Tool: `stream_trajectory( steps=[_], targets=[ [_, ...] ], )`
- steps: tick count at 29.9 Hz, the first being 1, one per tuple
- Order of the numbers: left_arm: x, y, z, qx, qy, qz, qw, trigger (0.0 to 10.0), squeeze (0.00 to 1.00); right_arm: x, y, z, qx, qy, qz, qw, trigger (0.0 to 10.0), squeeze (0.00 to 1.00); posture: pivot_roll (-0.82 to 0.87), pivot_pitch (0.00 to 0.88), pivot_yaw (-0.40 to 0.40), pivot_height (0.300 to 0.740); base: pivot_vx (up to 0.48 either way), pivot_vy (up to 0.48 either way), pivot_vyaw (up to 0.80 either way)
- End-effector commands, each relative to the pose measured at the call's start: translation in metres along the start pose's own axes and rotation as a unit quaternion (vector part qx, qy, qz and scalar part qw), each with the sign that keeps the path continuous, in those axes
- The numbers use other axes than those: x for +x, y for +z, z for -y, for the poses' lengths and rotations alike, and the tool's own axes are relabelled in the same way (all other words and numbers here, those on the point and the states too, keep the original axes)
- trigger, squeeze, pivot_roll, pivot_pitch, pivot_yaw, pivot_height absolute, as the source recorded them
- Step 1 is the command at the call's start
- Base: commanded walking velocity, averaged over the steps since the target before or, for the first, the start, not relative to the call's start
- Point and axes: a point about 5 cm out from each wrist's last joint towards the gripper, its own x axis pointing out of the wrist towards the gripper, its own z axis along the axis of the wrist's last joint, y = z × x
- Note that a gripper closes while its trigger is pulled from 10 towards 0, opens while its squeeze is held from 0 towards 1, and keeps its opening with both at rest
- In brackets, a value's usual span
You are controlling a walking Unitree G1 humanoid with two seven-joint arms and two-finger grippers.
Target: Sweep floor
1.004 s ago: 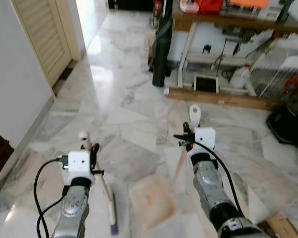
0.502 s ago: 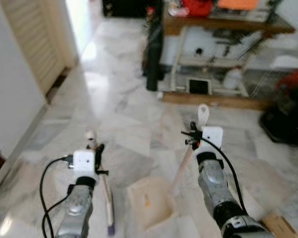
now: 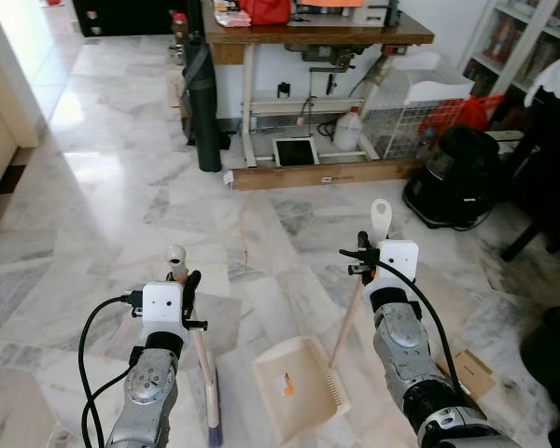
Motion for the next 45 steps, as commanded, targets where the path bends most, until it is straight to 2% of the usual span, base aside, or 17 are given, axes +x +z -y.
stream_trajectory(
  steps=[1,18,45],
  targets=[
    [0.0042,0.0051,-0.0022,-0.004,0.001,0.013,1.000,10.0,0.00,0.0028,0.0044,0.0013,-0.001,-0.004,0.008,1.000,10.0,0.00,0.08,0.015,-0.030,0.740,0.000,0.480,-0.76],
    [0.0056,0.0080,-0.0043,-0.001,0.006,0.018,1.000,10.0,0.00,0.0050,0.0068,0.0016,0.000,-0.009,0.009,1.000,10.0,0.00,0.09,0.064,-0.028,0.740,0.000,0.022,-0.76],
    [0.0060,0.0108,-0.0038,-0.008,0.011,0.026,1.000,10.0,0.00,0.0062,0.0075,0.0024,-0.001,-0.009,0.007,1.000,10.0,0.00,0.08,0.084,-0.040,0.740,0.000,0.000,-0.76]
  ],
)
